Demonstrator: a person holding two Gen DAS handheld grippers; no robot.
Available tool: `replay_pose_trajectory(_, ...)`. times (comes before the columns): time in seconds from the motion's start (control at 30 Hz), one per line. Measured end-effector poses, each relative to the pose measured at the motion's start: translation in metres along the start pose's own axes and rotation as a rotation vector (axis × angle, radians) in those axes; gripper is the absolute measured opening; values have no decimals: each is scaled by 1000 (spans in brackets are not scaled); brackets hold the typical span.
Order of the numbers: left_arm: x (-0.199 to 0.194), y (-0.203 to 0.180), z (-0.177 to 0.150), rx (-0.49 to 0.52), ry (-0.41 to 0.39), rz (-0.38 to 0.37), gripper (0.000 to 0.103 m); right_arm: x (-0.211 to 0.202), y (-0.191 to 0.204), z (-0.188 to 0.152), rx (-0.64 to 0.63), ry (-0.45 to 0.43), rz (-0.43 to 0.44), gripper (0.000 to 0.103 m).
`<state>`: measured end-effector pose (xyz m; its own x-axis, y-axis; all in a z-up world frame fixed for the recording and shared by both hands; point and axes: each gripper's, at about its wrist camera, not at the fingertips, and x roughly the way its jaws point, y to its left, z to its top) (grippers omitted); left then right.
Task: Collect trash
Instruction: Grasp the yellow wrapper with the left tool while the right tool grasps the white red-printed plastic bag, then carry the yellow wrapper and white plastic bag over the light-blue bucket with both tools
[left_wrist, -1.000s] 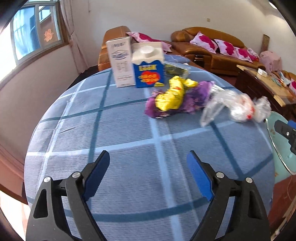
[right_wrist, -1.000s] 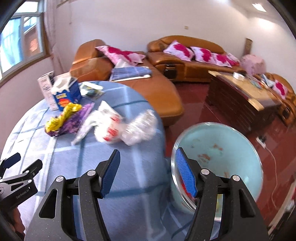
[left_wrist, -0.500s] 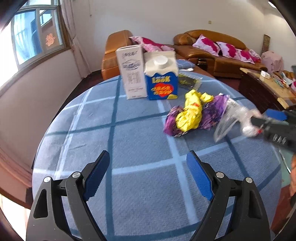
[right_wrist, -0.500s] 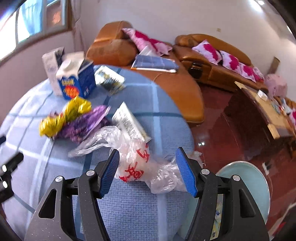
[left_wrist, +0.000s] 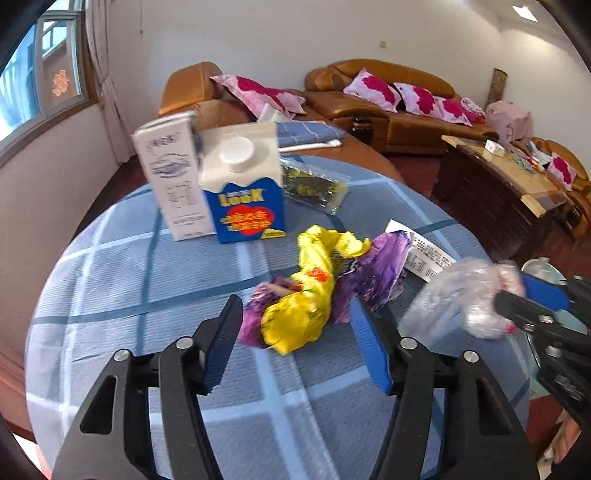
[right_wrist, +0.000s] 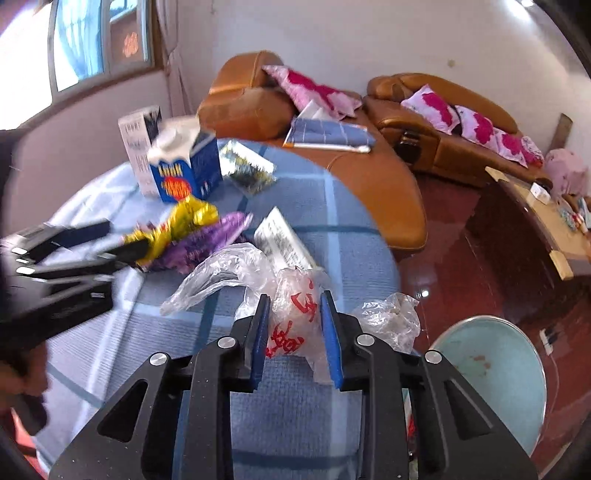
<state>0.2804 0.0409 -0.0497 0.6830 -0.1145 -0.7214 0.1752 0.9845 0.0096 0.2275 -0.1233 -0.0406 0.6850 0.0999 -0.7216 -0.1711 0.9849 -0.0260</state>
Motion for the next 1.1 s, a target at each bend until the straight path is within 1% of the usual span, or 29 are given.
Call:
replay_pose_trajectory(0.03, 6, -6, 1, 21, 4, 5, 59, -4, -2, -1, 17, -4, 8, 28)
replay_pose_trajectory(0.1, 15, -11, 1, 48, 17, 22, 55, -8, -6, -3, 34, -8, 13, 28)
replay_pose_trajectory(0.17, 24, -14, 0, 60, 39, 20, 42, -10, -8, -4, 41, -5, 14, 28)
replay_pose_trajectory(0.2, 27, -13, -1, 54, 47, 16, 38, -11, -10, -6, 50, -1, 14, 28)
replay_pose_trajectory(0.23, 28, -11, -1, 39, 51, -2, 30, -12, -12, -7, 58, 1, 13, 28)
replay_pose_trajectory(0.33, 23, -7, -2, 15, 39, -9, 27, -14, -13, -11, 73, -2, 4, 28)
replay_pose_trajectory(0.53, -13, 1, -7, -5, -27, -42, 27, -28, -9, -14, 94, -40, -5, 28)
replay_pose_trajectory(0.63, -33, 6, -13, -22, -48, -37, 27, -33, -7, -18, 98, -45, -6, 28)
replay_pose_trajectory(0.7, -44, 8, -21, -29, -47, -34, 27, -36, -5, -22, 100, -45, -8, 28)
replay_pose_trajectory(0.9, -66, 4, -46, -14, -33, 18, 27, -49, -3, -36, 112, -53, -27, 28)
replay_pose_trajectory(1.1, -74, -7, -68, -16, -4, 23, 27, -64, -3, -51, 116, -63, -37, 28)
